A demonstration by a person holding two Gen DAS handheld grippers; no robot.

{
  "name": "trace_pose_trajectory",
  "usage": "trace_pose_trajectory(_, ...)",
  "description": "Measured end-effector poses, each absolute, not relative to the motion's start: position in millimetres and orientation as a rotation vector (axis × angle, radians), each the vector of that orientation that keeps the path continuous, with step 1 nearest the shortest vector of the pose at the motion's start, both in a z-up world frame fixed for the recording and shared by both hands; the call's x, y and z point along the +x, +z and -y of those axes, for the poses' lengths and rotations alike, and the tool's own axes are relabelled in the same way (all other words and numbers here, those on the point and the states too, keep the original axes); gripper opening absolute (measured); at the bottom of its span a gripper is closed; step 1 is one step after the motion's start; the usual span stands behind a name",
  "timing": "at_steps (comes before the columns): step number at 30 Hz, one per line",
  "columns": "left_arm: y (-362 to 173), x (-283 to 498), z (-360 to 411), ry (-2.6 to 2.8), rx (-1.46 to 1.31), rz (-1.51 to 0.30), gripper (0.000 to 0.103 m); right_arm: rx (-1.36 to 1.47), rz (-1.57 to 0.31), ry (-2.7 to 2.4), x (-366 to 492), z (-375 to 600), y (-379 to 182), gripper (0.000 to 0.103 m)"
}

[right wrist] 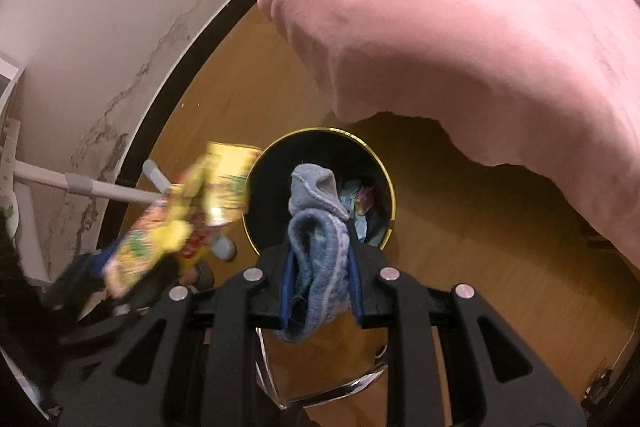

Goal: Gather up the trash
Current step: 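Carry both over the bin and open the left tool to drop the biscuit bag, then open the right tool to drop the grey sock into the bin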

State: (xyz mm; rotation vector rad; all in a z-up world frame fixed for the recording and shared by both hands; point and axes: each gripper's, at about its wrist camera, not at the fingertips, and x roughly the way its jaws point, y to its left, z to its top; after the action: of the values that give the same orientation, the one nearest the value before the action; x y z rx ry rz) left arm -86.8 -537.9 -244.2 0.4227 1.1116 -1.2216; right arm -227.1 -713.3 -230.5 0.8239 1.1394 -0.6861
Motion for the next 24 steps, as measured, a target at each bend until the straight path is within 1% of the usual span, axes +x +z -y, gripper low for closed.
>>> trace_pose_trajectory(5,-260,-82,553,-1.227,0.41,-1.156,0.06,0.827,-1.154,-0.666,-226,719,-235,0.022)
trace_pose_trajectory(8,-263,-82,561,-1.235,0.411,-1.168,0.064,0.832,-1.149,-0.672,-227,720,-236,0.022)
trace_pose_trajectory(9,-261,-82,561,-1.237,0.412,-1.17,0.067,0.833,-1.146,-0.675,-227,720,-231,0.022)
trace_pose_trajectory(11,-262,-81,563,-1.242,0.411,-1.164,0.069,0.831,-1.139,-0.681,-228,720,-229,0.022)
trace_pose_trajectory(14,-256,-85,557,-1.247,0.416,-1.16,0.069,0.828,-1.143,-0.68,-227,719,-231,0.022)
trace_pose_trajectory(20,-236,-88,547,-1.255,0.443,-1.115,0.077,0.815,-1.147,-0.672,-224,716,-231,0.022)
trace_pose_trajectory(22,-225,-88,542,-1.257,0.445,-1.094,0.08,0.808,-1.138,-0.675,-222,716,-230,0.027)
trace_pose_trajectory(23,-219,-87,538,-1.255,0.446,-1.083,0.081,0.799,-1.135,-0.678,-221,715,-228,0.037)
trace_pose_trajectory(24,-211,-86,534,-1.246,0.446,-1.069,0.084,0.792,-1.127,-0.685,-220,714,-226,0.053)
